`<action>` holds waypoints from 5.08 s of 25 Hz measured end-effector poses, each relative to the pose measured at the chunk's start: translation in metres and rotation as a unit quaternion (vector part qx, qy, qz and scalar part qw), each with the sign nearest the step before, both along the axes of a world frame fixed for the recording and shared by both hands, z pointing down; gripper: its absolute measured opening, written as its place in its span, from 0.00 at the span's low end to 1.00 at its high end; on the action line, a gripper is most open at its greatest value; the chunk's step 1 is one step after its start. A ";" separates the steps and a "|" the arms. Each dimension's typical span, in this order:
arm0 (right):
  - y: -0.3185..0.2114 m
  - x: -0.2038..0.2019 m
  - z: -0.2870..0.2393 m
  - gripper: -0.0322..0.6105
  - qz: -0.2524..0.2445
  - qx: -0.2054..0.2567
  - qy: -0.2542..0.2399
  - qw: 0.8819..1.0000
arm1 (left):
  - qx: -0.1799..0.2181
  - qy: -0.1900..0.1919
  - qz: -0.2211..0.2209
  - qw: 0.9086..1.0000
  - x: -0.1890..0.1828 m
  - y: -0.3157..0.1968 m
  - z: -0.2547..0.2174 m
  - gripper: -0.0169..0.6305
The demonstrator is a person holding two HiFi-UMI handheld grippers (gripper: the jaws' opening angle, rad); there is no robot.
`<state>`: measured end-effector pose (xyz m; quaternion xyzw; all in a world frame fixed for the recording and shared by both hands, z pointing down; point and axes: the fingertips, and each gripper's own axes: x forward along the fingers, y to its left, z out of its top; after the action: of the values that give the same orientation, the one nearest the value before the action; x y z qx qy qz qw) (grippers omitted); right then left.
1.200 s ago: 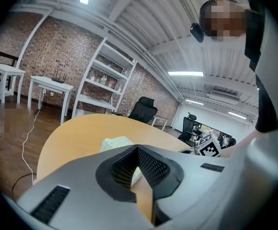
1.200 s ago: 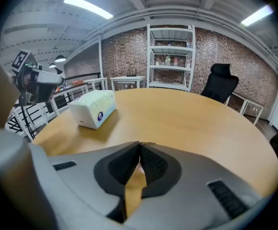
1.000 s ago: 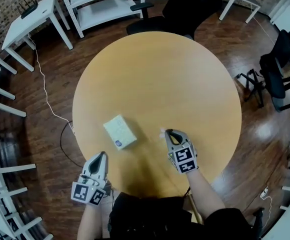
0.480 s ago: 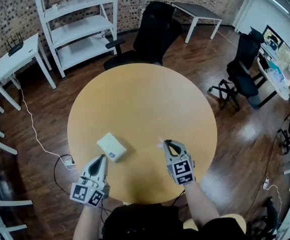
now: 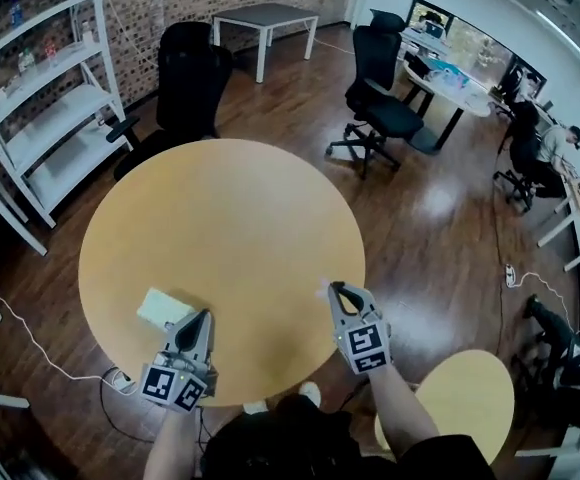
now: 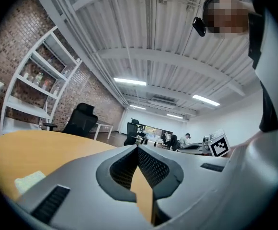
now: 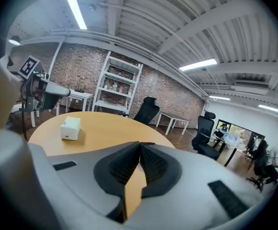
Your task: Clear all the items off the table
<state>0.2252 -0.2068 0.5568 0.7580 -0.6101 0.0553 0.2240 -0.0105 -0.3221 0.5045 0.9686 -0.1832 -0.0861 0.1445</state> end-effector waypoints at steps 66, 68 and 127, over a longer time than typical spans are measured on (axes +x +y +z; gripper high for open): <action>0.777 -0.038 0.157 0.05 0.621 -0.031 -0.162 0.766 | -0.017 -0.180 0.611 0.771 0.279 0.625 0.101 0.01; 0.780 -0.031 0.174 0.05 0.620 -0.039 -0.171 0.765 | -0.023 -0.187 0.608 0.771 0.282 0.629 0.108 0.01; 0.731 0.021 -0.059 0.05 0.635 0.182 0.073 0.748 | 0.018 0.056 0.671 0.739 0.308 0.616 -0.048 0.01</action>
<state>0.2458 0.5237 0.4978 0.9986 0.0313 0.0174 0.0390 0.2974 0.2939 0.4563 0.8365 0.5243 -0.0240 0.1576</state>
